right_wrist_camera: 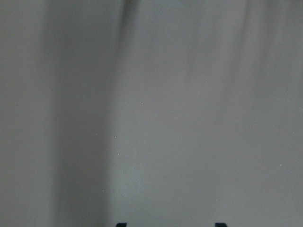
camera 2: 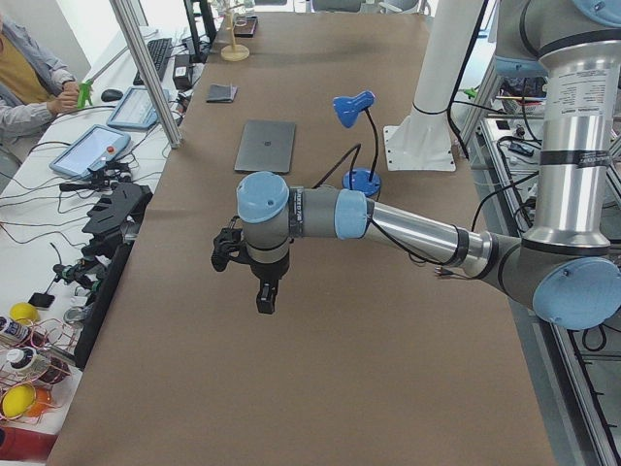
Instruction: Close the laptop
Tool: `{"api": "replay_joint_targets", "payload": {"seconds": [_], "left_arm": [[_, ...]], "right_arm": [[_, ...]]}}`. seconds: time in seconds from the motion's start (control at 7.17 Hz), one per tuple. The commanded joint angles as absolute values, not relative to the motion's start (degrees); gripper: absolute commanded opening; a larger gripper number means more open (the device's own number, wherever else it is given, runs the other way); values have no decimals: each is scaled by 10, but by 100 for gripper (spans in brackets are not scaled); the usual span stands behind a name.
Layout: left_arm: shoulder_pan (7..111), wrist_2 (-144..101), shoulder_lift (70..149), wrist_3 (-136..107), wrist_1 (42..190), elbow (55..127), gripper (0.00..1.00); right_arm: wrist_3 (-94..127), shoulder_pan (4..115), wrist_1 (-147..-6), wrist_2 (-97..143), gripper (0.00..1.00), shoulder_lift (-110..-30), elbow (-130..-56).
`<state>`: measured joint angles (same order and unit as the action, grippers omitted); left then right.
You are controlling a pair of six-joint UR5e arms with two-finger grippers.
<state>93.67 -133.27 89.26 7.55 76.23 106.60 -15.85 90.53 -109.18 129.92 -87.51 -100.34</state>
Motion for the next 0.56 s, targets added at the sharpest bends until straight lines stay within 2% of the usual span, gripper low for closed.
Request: {"api": "replay_joint_targets", "payload": {"seconds": [0.0, 0.42], "left_arm": [[937, -1333, 890, 74, 789, 1050, 99], [938, -1334, 890, 74, 788, 1053, 99]], "right_arm": [[-153, 905, -1091, 1296, 100, -877, -1002], [-156, 905, -1092, 1297, 100, -896, -991]]}}
